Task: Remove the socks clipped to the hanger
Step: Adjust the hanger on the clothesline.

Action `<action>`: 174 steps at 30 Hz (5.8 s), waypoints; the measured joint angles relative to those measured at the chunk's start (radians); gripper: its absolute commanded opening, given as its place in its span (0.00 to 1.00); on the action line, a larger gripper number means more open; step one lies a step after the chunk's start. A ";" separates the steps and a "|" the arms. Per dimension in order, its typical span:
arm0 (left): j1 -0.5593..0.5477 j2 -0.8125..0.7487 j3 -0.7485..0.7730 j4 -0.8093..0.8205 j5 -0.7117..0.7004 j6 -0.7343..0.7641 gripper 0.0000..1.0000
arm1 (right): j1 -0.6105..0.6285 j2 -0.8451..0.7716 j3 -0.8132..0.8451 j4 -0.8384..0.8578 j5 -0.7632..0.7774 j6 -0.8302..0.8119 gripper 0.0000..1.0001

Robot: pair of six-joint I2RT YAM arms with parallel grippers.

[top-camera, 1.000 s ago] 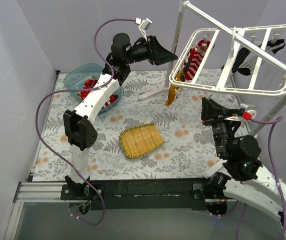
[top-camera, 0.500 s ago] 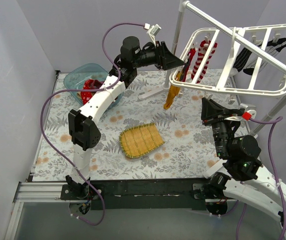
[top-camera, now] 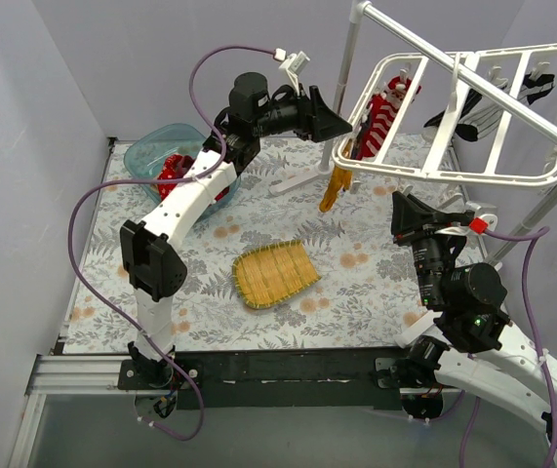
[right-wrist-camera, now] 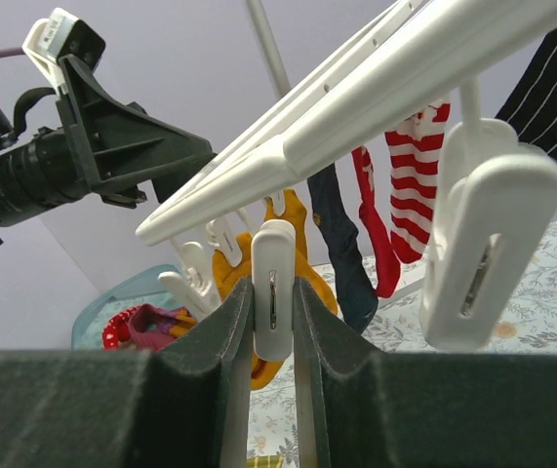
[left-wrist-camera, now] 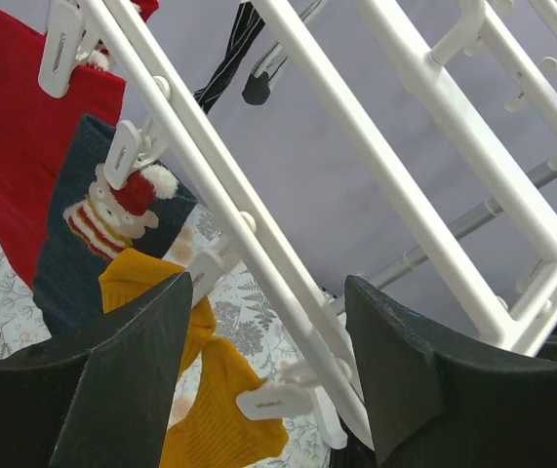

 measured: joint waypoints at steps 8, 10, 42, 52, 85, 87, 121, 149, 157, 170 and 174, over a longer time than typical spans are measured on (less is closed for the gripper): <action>0.000 -0.029 -0.001 -0.017 0.017 0.001 0.63 | 0.000 0.000 0.000 -0.002 0.000 0.008 0.06; 0.000 -0.029 -0.001 -0.032 0.024 -0.004 0.63 | 0.000 0.000 0.000 -0.002 0.000 0.010 0.06; -0.035 -0.019 0.011 -0.122 -0.014 -0.091 0.07 | 0.000 0.000 0.000 -0.031 0.009 0.018 0.06; -0.042 -0.044 -0.021 -0.073 -0.098 -0.103 0.01 | 0.000 0.013 0.000 -0.038 0.009 0.018 0.06; -0.074 -0.309 -0.370 0.183 -0.424 -0.269 0.00 | 0.003 0.071 0.083 -0.078 -0.014 -0.066 0.13; -0.076 -0.319 -0.380 0.193 -0.434 -0.276 0.00 | 0.006 0.074 0.087 -0.077 -0.013 -0.083 0.14; -0.247 -0.406 -0.514 0.295 -0.623 -0.159 0.00 | 0.006 0.033 0.130 -0.208 0.079 -0.121 0.68; -0.358 -0.430 -0.627 0.365 -0.753 -0.161 0.01 | 0.003 -0.096 0.072 -0.468 -0.142 -0.003 0.82; -0.374 -0.460 -0.646 0.384 -0.769 -0.175 0.08 | 0.002 -0.037 0.074 -0.407 -0.084 -0.043 0.81; -0.413 -0.469 -0.687 0.396 -0.777 -0.183 0.16 | 0.001 0.005 0.080 -0.313 -0.075 -0.089 0.68; -0.418 -0.470 -0.694 0.406 -0.778 -0.183 0.19 | 0.001 0.007 0.080 -0.312 -0.061 -0.090 0.54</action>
